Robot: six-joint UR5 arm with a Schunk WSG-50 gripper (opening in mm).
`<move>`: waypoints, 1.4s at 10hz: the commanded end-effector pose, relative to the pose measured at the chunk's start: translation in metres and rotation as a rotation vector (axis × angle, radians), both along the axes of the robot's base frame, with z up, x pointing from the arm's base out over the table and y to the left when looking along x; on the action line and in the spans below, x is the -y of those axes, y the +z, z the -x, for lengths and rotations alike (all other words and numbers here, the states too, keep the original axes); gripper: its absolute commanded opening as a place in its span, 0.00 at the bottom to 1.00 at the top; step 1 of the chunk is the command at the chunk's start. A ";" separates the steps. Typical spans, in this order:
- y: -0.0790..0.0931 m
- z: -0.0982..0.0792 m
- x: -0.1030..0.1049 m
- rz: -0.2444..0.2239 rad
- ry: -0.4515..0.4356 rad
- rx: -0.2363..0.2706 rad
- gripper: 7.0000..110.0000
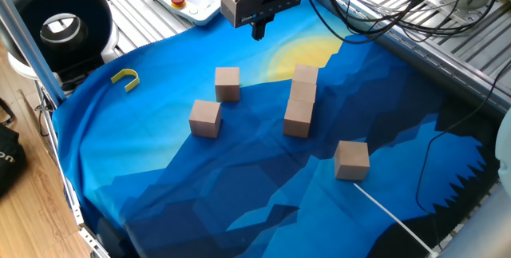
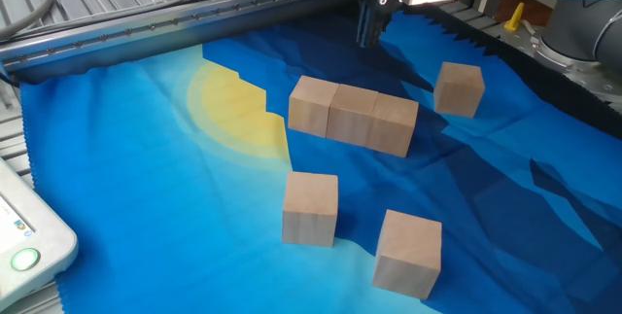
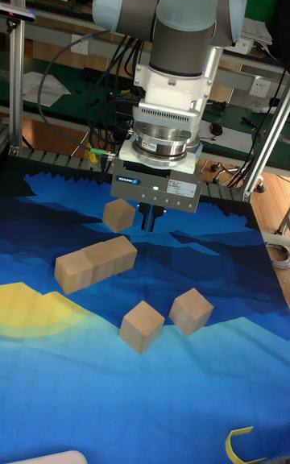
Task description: Stack the blocks into a pyramid shape
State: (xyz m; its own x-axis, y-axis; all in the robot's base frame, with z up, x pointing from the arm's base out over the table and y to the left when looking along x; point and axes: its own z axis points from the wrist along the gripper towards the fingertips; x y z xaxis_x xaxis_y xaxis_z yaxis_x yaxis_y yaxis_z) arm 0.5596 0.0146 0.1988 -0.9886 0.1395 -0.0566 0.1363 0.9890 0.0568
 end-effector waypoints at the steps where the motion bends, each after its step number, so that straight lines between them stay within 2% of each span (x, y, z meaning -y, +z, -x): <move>1: 0.001 -0.001 -0.002 -0.012 -0.001 0.003 0.00; 4: 0.001 0.004 0.002 0.006 0.001 -0.014 0.00; 10: 0.004 0.003 -0.002 -0.008 0.001 -0.011 0.00; 12: 0.008 0.001 -0.009 -0.033 0.019 0.001 0.00; 14: 0.006 -0.006 -0.019 -0.041 0.084 0.037 0.00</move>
State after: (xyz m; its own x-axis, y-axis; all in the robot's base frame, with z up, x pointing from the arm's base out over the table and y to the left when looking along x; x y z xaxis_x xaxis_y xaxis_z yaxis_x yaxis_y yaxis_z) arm 0.5597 0.0214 0.2028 -0.9925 0.1062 -0.0608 0.1017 0.9922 0.0723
